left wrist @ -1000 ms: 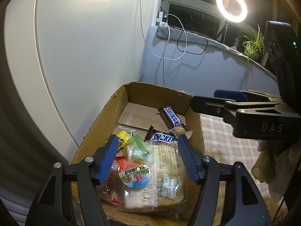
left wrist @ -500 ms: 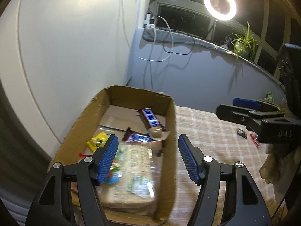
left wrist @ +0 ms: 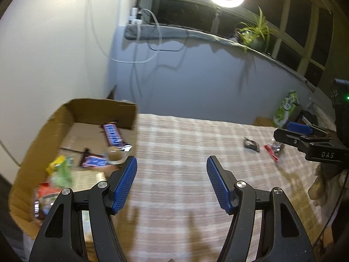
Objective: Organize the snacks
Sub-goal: 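Move both open tools back over the black candy and bagged pastry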
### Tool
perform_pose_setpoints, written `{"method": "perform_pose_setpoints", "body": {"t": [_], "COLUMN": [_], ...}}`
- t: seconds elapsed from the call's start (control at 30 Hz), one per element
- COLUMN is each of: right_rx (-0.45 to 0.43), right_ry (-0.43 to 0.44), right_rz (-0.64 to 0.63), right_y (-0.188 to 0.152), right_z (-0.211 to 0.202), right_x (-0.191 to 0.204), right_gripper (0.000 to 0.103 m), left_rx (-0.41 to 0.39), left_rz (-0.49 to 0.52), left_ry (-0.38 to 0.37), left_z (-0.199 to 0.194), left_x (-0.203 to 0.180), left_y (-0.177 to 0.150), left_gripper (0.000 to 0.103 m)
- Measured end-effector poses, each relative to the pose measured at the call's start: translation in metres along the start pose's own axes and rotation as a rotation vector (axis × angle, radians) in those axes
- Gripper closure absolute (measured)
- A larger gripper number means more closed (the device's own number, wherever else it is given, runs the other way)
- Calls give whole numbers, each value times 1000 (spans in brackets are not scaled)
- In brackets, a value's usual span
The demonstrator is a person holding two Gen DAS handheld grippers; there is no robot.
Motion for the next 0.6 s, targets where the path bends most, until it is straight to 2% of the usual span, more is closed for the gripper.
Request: {"method": "perform_pose_setpoints", "body": {"t": [0.2,0.47,0.6], "right_rx": [41,92,102], "right_ry": [-113,-107,-83], "right_rz": [35,115,124], "right_y": [-25,-48,-50], "right_z": [1,14,25], "right_x": [-54,-107,-118], "right_gripper": [10,10,10], "left_rx": [38,106,129], "left_rz": [54,137,160], "left_ry": [-76,-173,-202], "left_z": [26,68,92], "left_x": [-40,-99,-120], "left_y": [1,3,7], "left_gripper": [37,37,32]}}
Point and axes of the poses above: each gripper's, at about its wrist camera, not at the fingertips, and z roughly the way its jaws point, x to its left, y to its top, the point moved 4 cm from there along z, roughly the way its jaws point, and after that the axes turned 1 degree about -z, right-handed, at the moved point
